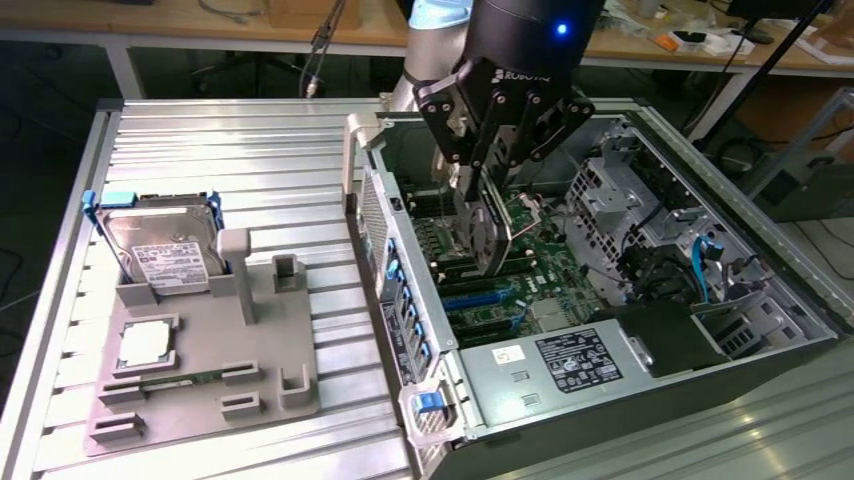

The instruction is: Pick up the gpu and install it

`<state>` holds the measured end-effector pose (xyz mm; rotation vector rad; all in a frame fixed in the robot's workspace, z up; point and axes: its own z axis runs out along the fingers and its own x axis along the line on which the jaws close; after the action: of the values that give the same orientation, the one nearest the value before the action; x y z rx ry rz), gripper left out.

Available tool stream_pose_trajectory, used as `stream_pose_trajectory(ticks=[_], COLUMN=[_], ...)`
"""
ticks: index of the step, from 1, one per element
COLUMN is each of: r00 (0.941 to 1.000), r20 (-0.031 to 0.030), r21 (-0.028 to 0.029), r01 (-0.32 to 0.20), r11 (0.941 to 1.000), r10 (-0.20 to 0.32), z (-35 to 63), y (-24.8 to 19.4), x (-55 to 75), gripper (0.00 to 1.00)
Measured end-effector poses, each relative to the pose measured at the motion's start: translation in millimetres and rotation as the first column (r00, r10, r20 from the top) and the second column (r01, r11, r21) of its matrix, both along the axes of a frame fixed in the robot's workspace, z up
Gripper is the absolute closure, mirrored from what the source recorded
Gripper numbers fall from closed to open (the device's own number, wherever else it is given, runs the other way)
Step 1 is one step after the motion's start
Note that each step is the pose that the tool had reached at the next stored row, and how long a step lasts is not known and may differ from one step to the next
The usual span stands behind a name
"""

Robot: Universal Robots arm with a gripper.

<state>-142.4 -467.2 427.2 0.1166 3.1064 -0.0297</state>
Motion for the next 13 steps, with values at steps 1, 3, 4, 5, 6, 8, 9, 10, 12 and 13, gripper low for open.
stream_pose_trajectory(ticks=[1,3,4,5,6,8,9,10,12,13], r00=[1.0,1.0,1.0,1.0,1.0,1.0,1.0,1.0,1.0,1.0], r20=[0.0,-0.0001,0.0,0.0,0.0,0.0,-0.0001,0.0,0.0,0.0], r21=[-0.0001,-0.0001,0.0,0.0,0.0,0.0,-0.0001,0.0,0.0,0.0], r01=[0.0,0.0,0.0,0.0,0.0,0.0,0.0,0.0,0.0,0.0], r11=[1.0,1.0,1.0,1.0,1.0,1.0,1.0,1.0,1.0,1.0], r10=[0.0,0.0,0.0,0.0,0.0,0.0,0.0,0.0,0.0,0.0], z=[0.0,0.0,0.0,0.0,0.0,0.0,0.0,0.0,0.0,0.0], y=[0.0,0.0,0.0,0.0,0.0,0.0,0.0,0.0,0.0,0.0], x=[1.7,4.6,5.8,7.5,8.9,11.8,13.2,14.8,17.4,18.8], gripper=[0.73,0.73,0.73,0.73,0.73,0.73,0.73,0.73,0.73,0.73])
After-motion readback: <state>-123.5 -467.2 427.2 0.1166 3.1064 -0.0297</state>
